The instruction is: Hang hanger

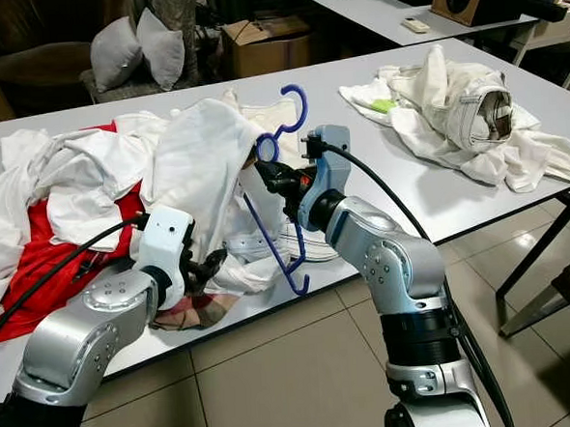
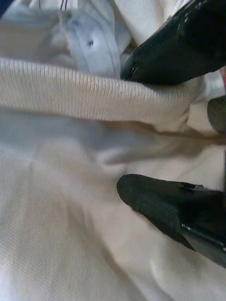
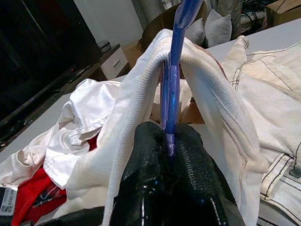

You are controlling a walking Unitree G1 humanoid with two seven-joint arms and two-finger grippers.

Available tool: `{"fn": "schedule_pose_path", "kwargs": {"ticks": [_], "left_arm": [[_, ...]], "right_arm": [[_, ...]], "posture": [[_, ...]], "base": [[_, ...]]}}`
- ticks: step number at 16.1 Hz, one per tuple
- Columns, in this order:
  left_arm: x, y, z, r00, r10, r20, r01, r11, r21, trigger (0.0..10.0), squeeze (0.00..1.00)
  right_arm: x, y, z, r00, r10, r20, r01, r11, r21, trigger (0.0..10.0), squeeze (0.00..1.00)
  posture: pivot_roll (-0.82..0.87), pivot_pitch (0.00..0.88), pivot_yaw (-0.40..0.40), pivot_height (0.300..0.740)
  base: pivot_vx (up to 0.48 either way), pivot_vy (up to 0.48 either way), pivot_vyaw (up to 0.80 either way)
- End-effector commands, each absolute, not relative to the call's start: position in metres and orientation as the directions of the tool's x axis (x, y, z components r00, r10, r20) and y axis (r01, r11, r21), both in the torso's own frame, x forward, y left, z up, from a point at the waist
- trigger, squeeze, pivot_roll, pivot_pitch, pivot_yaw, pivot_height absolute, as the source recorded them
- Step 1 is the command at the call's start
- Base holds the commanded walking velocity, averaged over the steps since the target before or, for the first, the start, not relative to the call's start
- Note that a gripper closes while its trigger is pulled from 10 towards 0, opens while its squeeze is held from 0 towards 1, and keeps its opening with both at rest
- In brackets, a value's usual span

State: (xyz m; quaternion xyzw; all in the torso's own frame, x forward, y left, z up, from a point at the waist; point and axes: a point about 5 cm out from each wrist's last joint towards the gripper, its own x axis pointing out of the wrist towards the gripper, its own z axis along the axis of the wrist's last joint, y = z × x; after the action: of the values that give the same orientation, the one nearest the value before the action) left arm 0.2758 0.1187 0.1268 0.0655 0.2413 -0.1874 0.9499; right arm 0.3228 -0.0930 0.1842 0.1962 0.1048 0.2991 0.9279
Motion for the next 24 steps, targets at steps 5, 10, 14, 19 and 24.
{"fn": "schedule_pose_path", "kwargs": {"ticks": [5,10,14,19,24], "left_arm": [[0.274,0.122,0.132,0.827,-0.359,-0.433,0.390,0.921,-0.019,0.0,0.00],[0.270,0.126,0.135,0.826,-0.421,-0.375,0.418,0.904,-0.093,0.0,0.00],[0.272,0.155,0.160,0.871,-0.454,-0.186,0.394,0.873,-0.286,0.0,0.00],[0.277,0.193,0.201,0.911,-0.412,-0.023,0.385,0.870,-0.309,0.0,0.00],[0.253,0.168,0.179,0.793,-0.553,-0.257,0.552,0.830,-0.081,10.0,1.00]], "right_arm": [[0.324,-0.097,0.189,0.817,0.574,-0.051,-0.503,0.754,0.423,10.0,0.00],[0.323,-0.095,0.188,0.815,0.577,-0.050,-0.500,0.745,0.440,10.0,0.00],[0.321,-0.095,0.187,0.807,0.588,-0.043,-0.501,0.722,0.476,10.0,0.00],[0.319,-0.092,0.187,0.786,0.618,-0.029,-0.530,0.696,0.484,10.0,0.00],[0.319,-0.090,0.191,0.783,0.622,-0.013,-0.540,0.690,0.481,10.0,0.00]], "posture": [[-0.03,0.000,0.038,0.740],[-0.02,0.000,0.035,0.740],[-0.02,0.000,0.034,0.740],[-0.01,0.000,0.029,0.740],[-0.01,0.000,0.034,0.740]], "base": [[0.000,0.000,0.00],[0.000,0.000,0.00],[0.000,0.000,0.00],[0.000,0.000,0.00],[0.000,0.000,0.00]]}}
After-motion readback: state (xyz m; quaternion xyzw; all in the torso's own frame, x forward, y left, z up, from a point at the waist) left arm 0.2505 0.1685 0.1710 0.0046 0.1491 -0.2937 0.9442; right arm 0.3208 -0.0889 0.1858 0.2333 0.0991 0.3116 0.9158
